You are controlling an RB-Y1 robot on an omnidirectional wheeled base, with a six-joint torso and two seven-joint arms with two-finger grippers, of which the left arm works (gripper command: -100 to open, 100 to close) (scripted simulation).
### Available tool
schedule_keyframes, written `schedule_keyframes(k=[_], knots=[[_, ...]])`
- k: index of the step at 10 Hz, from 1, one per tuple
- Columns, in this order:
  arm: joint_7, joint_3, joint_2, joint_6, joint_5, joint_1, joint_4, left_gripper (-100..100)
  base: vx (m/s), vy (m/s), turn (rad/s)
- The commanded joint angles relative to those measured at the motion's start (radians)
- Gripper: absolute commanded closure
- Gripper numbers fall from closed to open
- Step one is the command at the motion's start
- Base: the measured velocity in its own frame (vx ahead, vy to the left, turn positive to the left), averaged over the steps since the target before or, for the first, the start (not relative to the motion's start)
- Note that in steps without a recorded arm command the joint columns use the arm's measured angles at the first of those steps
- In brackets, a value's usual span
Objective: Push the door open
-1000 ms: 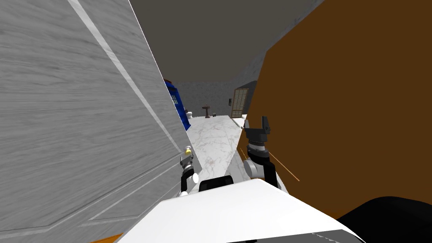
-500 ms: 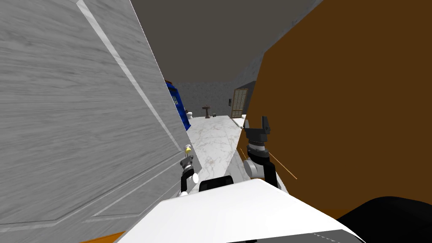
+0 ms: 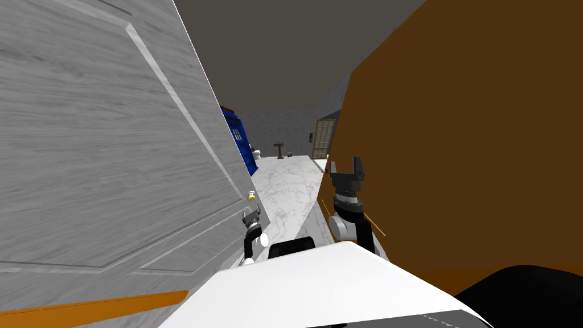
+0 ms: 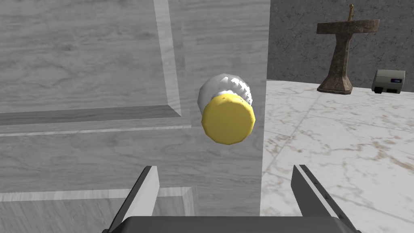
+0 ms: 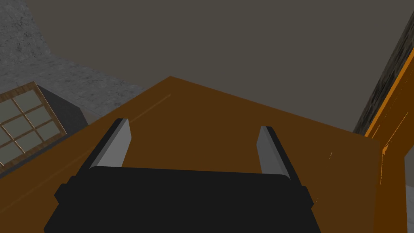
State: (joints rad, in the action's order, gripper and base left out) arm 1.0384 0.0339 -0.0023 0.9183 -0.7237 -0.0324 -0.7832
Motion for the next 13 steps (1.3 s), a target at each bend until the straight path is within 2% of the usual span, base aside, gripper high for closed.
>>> schedule_keyframes(k=[1, 2, 3, 4, 6, 8, 9, 10, 11, 12, 13], knots=[[-0.005, -0.003, -0.031, -0.004, -0.005, 0.004, -0.010, -100, -0.137, -0.121, 0.035], [-0.010, -0.002, -0.023, -0.008, -0.004, 0.010, -0.024, -100, -0.059, -0.054, 0.007], [-0.008, -0.003, 0.006, -0.006, -0.005, 0.013, -0.024, -100, 0.054, 0.016, -0.031], [-0.005, -0.003, 0.019, -0.004, -0.006, 0.015, -0.022, -100, 0.149, 0.073, -0.034], [0.004, -0.004, 0.037, 0.002, -0.008, 0.017, -0.018, -100, 0.204, 0.123, -0.032], [0.012, -0.006, 0.036, 0.009, -0.010, 0.020, -0.014, -100, 0.219, 0.080, -0.030], [0.017, -0.006, 0.026, 0.013, -0.011, 0.022, -0.011, -100, 0.217, 0.094, -0.032], [0.022, -0.007, 0.008, 0.016, -0.012, 0.024, -0.009, -100, 0.197, 0.135, -0.033], [0.021, -0.006, 0.017, 0.018, -0.011, 0.015, 0.001, -100, 0.082, 0.063, -0.015], [0.021, -0.006, 0.017, 0.018, -0.011, 0.015, 0.001, 100, -0.009, -0.012, 0.006], [0.021, -0.006, 0.017, 0.018, -0.011, 0.015, 0.001, 100, -0.029, -0.024, 0.002]])
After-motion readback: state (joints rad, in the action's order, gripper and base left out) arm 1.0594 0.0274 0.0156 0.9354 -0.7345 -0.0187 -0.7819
